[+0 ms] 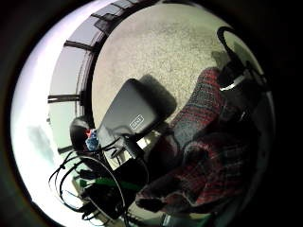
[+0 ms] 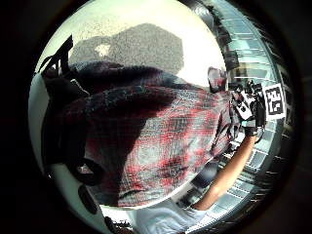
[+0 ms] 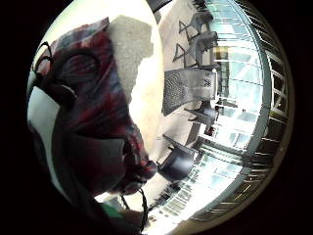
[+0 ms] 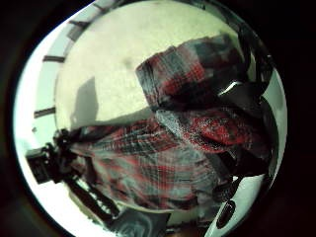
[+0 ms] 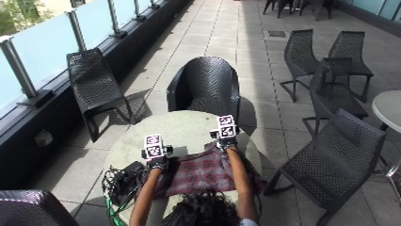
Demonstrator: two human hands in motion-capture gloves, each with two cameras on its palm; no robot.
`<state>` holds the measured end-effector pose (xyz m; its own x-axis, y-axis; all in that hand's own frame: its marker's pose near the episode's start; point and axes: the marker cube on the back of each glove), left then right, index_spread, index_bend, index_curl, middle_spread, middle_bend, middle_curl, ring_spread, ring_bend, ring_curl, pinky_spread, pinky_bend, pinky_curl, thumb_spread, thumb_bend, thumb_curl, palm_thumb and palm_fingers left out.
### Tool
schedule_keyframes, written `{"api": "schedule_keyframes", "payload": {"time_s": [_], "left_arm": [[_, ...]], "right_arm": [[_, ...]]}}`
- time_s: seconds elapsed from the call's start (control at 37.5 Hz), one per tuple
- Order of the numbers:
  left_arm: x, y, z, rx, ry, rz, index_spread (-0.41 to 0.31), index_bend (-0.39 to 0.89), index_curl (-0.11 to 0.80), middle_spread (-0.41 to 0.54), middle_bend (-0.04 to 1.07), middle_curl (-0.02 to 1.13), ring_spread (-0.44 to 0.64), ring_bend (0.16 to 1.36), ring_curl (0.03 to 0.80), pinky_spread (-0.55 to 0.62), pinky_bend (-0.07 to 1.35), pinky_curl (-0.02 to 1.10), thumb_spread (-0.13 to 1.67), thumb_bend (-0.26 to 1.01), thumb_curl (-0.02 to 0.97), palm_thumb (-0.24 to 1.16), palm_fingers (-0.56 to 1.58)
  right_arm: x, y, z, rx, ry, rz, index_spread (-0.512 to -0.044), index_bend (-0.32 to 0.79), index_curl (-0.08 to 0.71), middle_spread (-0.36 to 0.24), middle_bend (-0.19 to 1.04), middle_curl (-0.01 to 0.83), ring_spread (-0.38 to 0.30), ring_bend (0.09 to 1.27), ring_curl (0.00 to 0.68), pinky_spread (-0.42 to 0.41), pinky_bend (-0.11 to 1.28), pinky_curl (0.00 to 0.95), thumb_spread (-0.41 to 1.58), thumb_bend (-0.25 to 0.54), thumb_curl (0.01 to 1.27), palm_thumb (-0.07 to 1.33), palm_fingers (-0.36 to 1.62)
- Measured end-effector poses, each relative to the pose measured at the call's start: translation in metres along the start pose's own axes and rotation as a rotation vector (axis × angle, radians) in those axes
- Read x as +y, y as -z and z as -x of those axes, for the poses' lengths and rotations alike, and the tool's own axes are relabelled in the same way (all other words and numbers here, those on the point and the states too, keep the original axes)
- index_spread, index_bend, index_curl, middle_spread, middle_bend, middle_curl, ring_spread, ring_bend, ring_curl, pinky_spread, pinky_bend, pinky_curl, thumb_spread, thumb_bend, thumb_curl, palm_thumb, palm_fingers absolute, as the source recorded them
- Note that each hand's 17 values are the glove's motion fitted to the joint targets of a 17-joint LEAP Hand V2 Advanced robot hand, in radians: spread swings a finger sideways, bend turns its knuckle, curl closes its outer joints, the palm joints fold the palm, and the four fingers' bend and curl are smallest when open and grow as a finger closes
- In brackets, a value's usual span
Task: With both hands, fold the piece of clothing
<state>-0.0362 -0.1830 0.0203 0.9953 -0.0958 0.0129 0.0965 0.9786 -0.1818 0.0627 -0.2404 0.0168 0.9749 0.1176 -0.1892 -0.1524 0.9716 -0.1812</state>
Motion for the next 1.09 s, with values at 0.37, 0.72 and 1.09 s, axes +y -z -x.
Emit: {"api": "schedule_keyframes", "payload": {"time_s": [0.37,0.72,1.09], "left_arm": [[0.049,-0.013,-0.007,-0.034,-0.088,-0.058,-0.195,0.09,0.413,-0.217,0.21,0.46,-0.20,0.57,0.411,0.04,0.25,0.40,1.26,-0.02,0.276,0.72,0.68],[0.040,-0.063,-0.017,-0.099,-0.154,-0.159,-0.146,0.15,0.393,-0.117,0.14,0.39,-0.01,0.46,0.361,0.18,0.26,0.41,1.38,-0.04,0.227,0.54,0.54],[0.064,-0.078,-0.008,-0.049,-0.111,0.099,-0.119,0.17,0.398,-0.052,0.15,0.35,0.10,0.46,0.343,0.25,0.26,0.41,1.55,-0.01,0.164,0.33,0.48]], "right_arm": [[0.138,-0.018,-0.071,-0.612,-0.153,-0.029,-0.323,0.10,0.322,-0.199,0.35,0.432,-0.168,0.53,0.396,-0.072,0.52,0.402,1.11,-0.066,0.24,0.69,0.74],[0.177,-0.098,-0.104,-0.425,-0.330,0.241,-0.247,0.09,0.258,0.029,0.16,0.355,0.137,0.40,0.329,0.215,0.60,0.389,1.03,-0.019,0.25,0.52,0.15],[0.167,-0.093,-0.090,-0.153,-0.450,-0.002,-0.265,0.09,0.162,-0.156,0.54,0.459,-0.136,0.84,0.431,0.065,0.49,0.334,1.12,0.059,0.32,0.77,0.93]]}}
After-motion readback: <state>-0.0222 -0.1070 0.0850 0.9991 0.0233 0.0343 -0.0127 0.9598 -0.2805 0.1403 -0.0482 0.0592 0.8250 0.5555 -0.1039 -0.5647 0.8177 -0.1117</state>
